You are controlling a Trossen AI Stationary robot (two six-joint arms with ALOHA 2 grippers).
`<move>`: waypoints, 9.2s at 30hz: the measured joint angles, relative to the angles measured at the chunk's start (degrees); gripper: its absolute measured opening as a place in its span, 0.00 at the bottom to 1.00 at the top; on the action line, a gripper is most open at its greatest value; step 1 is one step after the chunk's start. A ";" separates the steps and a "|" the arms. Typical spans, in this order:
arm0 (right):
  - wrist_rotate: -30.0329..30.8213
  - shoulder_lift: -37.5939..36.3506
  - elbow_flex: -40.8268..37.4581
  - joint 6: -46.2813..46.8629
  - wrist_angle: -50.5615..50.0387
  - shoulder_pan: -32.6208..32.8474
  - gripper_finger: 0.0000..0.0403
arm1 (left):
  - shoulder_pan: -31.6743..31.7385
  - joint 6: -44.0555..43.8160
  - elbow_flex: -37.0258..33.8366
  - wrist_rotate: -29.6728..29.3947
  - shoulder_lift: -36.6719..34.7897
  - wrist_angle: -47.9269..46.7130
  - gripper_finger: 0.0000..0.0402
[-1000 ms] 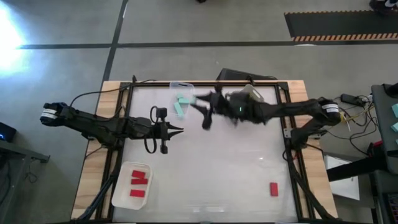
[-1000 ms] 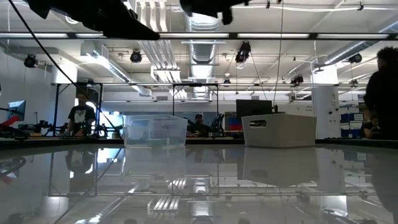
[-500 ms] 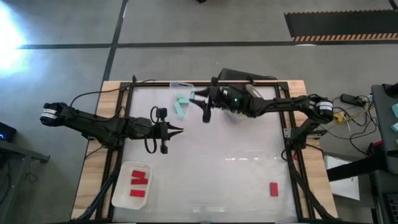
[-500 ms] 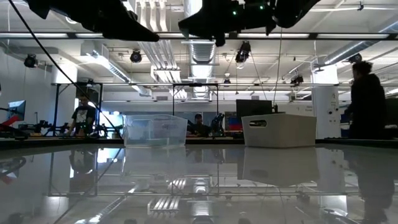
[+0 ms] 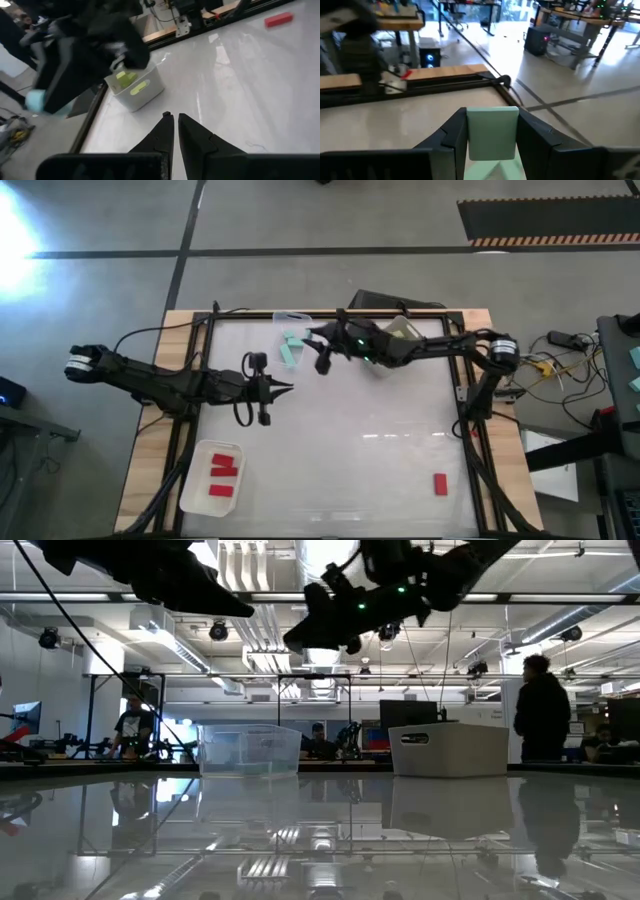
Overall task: Sort & place blocks by color
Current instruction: Put the light blue block into the transparent bin, then put the red block into the white bin
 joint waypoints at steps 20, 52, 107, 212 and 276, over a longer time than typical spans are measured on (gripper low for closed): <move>-4.85 27.77 37.37 -3.07 -24.10 -10.89 0.29 | -0.20 -0.19 -3.97 -5.46 -10.64 -3.31 0.03; -4.44 28.29 37.71 -0.33 -29.16 -10.87 0.38 | -0.15 0.32 -6.21 -5.44 -13.92 -2.52 0.03; 4.47 -31.81 -9.72 7.98 -33.93 10.52 0.20 | -1.31 -12.57 -6.71 -1.05 -17.50 -3.88 0.02; 1.07 -11.85 -19.20 0.85 12.06 25.43 0.28 | -1.79 -25.65 -4.19 12.00 17.60 40.11 0.51; 4.50 -33.32 -19.25 4.91 -14.99 30.32 0.56 | -20.04 -75.04 25.50 28.53 11.97 -53.71 0.30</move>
